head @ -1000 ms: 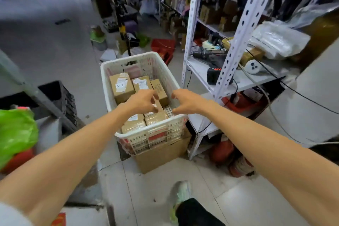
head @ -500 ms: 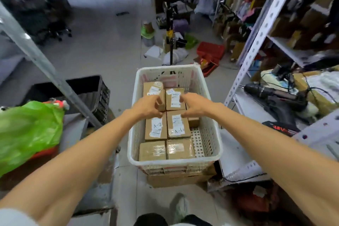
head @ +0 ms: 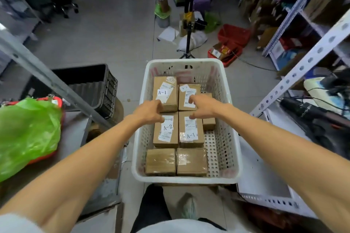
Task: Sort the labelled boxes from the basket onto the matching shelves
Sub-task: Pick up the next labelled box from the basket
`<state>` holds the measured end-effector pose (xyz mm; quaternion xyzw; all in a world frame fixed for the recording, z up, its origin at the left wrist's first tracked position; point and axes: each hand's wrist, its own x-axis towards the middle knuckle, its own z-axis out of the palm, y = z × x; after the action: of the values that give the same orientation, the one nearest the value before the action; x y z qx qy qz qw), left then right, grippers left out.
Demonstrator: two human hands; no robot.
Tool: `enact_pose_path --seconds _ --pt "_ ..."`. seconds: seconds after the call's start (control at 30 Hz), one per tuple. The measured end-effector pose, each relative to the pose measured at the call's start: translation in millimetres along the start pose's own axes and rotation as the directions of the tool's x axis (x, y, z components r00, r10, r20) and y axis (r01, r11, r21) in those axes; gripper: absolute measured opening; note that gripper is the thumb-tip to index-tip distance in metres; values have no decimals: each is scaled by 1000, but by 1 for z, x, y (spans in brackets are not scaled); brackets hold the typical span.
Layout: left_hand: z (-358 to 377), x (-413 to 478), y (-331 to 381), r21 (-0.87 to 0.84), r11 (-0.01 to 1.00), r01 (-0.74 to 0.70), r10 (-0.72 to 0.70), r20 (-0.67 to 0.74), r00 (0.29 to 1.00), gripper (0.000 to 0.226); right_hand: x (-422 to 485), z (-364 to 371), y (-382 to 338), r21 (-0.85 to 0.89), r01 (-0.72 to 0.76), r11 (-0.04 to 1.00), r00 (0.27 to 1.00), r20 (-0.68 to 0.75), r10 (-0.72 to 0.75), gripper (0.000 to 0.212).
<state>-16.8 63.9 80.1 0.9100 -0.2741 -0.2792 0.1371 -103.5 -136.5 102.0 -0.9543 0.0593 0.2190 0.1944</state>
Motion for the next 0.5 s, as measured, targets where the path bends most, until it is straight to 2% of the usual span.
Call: enact_pose_path --seconds 0.33,0.5 --pt "-19 100 -38 64 998 8 -14 84 996 57 86 -20 3 -26 -115 993 991 69 117 58" --pt "-21 161 -57 18 1000 -24 22 82 996 54 146 -21 -5 24 -147 989 986 85 144 58"
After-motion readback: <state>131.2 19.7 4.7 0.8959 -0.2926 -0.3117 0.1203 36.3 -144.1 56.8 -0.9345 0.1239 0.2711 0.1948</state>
